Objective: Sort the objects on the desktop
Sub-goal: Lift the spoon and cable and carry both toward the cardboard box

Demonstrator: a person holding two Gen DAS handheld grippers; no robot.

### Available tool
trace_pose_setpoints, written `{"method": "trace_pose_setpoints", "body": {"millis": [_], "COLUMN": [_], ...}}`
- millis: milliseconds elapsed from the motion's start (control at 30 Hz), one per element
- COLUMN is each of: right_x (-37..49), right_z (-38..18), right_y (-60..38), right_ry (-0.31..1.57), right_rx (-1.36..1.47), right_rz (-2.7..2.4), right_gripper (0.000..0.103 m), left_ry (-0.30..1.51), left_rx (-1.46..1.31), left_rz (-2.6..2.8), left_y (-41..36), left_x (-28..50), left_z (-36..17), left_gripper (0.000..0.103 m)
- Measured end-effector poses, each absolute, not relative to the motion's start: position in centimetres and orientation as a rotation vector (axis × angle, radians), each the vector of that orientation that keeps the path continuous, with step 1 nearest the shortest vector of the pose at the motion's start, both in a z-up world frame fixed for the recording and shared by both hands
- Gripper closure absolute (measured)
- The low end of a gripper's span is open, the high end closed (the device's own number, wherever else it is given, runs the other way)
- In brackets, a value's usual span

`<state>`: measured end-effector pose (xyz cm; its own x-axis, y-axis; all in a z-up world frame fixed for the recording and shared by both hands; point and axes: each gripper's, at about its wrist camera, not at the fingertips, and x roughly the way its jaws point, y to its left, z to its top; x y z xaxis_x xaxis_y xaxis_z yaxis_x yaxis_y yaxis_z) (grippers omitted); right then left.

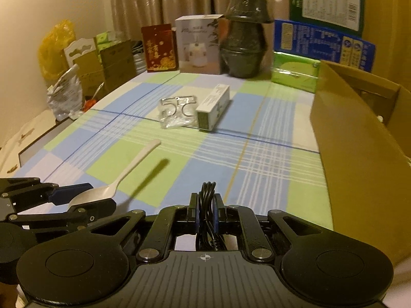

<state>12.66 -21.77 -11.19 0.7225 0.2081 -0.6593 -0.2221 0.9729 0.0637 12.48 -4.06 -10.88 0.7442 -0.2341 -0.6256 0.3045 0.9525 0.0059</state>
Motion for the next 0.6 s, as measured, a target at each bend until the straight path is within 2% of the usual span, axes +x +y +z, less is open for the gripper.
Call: {"method": "trace_pose_setpoints", "body": {"millis": [267, 600], "right_x": [9.9, 6.7], "right_z": [-8.8, -2.9], "right_y": [-23.0, -26.6], "right_ry": [0.713, 0.643], "right_rx": [-0.011, 0.062], "right_rz": [0.205, 0.128], "right_gripper": [0.097, 0.097], "left_ry": [0.654, 0.595], "left_rx": [0.090, 0.092], "left_rz": [-0.301, -0.368], "left_y": [-5.3, -8.5], "left_x": [10.0, 7.3], "left_z": [-8.6, -4.2], "left_gripper": [0.076, 0.075]}}
